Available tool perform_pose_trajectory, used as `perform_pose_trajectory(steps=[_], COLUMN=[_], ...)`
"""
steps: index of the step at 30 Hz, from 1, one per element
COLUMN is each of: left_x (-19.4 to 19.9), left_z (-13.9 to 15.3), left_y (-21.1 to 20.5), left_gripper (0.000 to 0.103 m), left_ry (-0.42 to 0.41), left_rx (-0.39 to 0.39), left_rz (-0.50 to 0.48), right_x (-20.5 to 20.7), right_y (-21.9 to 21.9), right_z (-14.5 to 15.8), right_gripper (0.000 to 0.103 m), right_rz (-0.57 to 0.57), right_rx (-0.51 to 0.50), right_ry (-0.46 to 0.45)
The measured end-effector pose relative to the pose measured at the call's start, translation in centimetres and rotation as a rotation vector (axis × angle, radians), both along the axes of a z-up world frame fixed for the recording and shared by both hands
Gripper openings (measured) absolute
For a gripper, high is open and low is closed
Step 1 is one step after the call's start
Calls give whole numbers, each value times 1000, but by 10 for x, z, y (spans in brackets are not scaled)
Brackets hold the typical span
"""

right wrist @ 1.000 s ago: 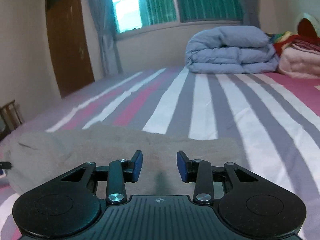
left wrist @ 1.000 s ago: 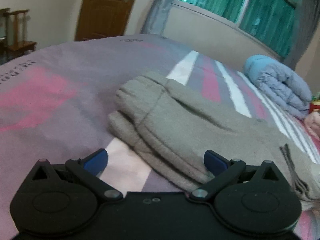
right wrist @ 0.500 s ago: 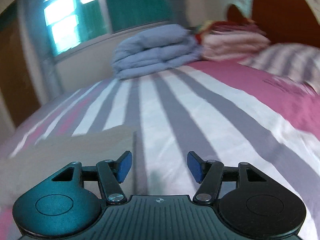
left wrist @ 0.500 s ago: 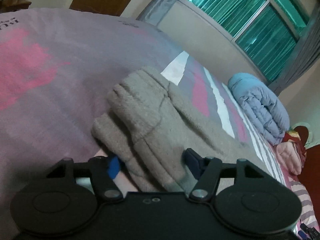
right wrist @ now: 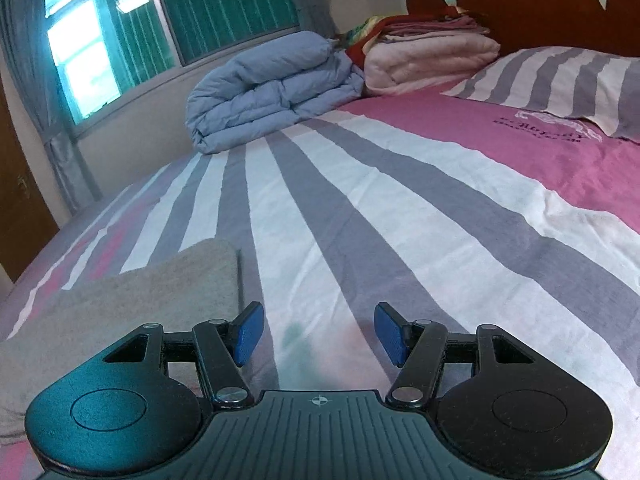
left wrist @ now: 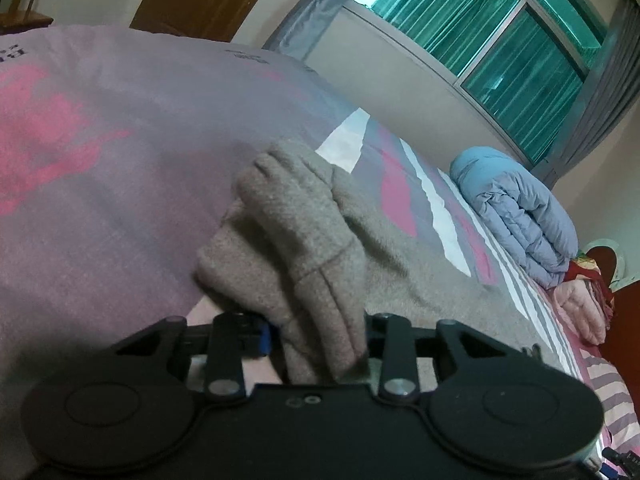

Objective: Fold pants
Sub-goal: 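Grasp the sweatpants leg end with the left gripper and lift it, then fold the held leg end over the stack with the left gripper and release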

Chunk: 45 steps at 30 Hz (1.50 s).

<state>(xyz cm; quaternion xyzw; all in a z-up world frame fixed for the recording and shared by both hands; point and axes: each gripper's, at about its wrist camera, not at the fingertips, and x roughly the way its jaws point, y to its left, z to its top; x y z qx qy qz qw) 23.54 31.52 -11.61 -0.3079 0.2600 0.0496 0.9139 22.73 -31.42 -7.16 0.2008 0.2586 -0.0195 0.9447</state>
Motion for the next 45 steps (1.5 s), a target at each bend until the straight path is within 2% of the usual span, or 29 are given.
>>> perform_pose_trajectory(steps=[5, 11, 17, 20, 23, 25, 29, 32, 34, 38, 42, 45], left_x=[0, -1, -3, -2, 2, 7, 20, 36, 46, 61, 64, 63], left_z=[3, 18, 48, 73, 100, 120, 146, 152, 149, 132, 102, 84], left_y=[-3, -19, -42, -61, -85, -109, -170, -226, -265, -336, -408, -440], left_gripper=[26, 22, 19, 19, 18, 18, 18, 18, 18, 18, 18, 18], left_ry=[2, 11, 12, -23, -72, -113, -176, -201, -207, -200, -183, -186], left_rx=[19, 118, 215, 282, 342, 389, 484, 534, 570, 635, 786, 859], left_rz=[3, 12, 35, 31, -4, -49, -176, -270, -327, -459, -582, -629], right_x=[2, 3, -4, -8, -11, -14, -12, -11, -13, -19, -23, -22], right_y=[-9, -14, -32, -44, -50, -52, -64, -76, -83, -94, -106, -115], right_z=[-2, -2, -2, 0, 7, 12, 5, -2, -4, 2, 1, -4], right_gripper=[61, 61, 61, 61, 61, 61, 61, 61, 61, 61, 61, 61], right_rz=[-24, -25, -67, -96, -106, -116, -141, -176, -193, -216, -239, -264], right_rx=[36, 62, 148, 180, 126, 86, 136, 185, 208, 186, 222, 265], right_ry=[4, 2, -13, -27, -46, -71, -51, -27, -27, -61, -71, -52])
